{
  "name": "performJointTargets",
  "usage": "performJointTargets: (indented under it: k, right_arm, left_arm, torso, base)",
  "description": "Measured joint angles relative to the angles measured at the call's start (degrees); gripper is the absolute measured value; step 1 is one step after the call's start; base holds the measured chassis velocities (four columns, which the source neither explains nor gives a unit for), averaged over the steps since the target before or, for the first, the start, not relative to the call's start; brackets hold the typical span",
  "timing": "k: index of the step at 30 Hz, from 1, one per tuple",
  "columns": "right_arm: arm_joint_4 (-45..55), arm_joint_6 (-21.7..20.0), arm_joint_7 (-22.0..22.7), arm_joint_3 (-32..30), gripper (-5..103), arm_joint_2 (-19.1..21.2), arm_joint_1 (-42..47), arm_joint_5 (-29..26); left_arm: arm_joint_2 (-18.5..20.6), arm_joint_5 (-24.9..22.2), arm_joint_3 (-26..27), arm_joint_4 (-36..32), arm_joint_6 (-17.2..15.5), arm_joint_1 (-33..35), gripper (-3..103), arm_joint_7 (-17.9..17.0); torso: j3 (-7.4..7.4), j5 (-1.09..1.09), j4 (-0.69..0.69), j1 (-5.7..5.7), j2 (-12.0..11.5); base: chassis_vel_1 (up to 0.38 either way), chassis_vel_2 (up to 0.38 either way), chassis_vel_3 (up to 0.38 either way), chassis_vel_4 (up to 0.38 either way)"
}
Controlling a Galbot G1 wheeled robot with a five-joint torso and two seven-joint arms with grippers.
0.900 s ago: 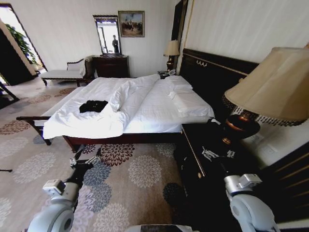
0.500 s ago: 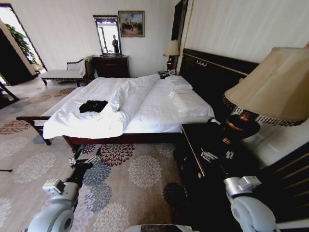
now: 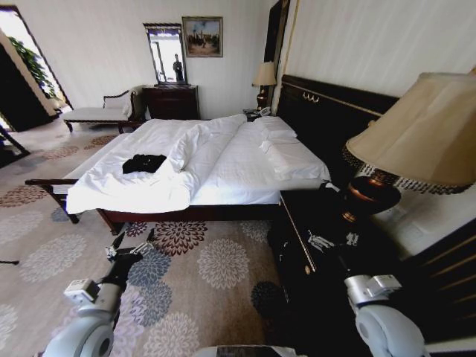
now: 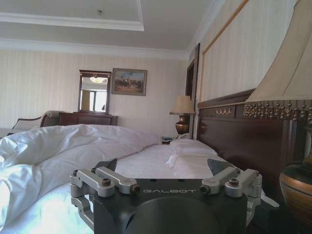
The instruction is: Fold the clothes on the bed.
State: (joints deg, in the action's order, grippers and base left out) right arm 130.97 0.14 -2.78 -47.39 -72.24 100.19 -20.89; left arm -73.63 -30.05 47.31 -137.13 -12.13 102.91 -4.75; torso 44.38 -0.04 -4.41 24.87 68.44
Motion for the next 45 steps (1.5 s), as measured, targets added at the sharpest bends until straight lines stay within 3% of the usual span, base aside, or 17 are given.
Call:
performJointTargets:
  k: [21, 45]
  right_arm:
    - [1.08, 0.78, -0.17, -0.32, 100, -3.11, 2.38, 3.23]
    - [0.38, 0.42, 0.80, 1.14, 100, -3.81, 2.36, 4.35]
  left_arm:
    - [-1.18, 0.54, -1.66, 0.23, 0.28, 0.43, 100, 0.14]
    - [-1.23, 1.82, -3.26, 0.91, 0.24, 0.08, 100, -0.13]
  torso:
    - [0.00, -0.01, 0.00, 0.00, 0.00]
    - [0.00, -0.01, 0.00, 0.00, 0.00]
  base:
    - [-0.057, 0.061, 0.065, -0.058]
    - [-0.088, 0.099, 0.090, -0.098]
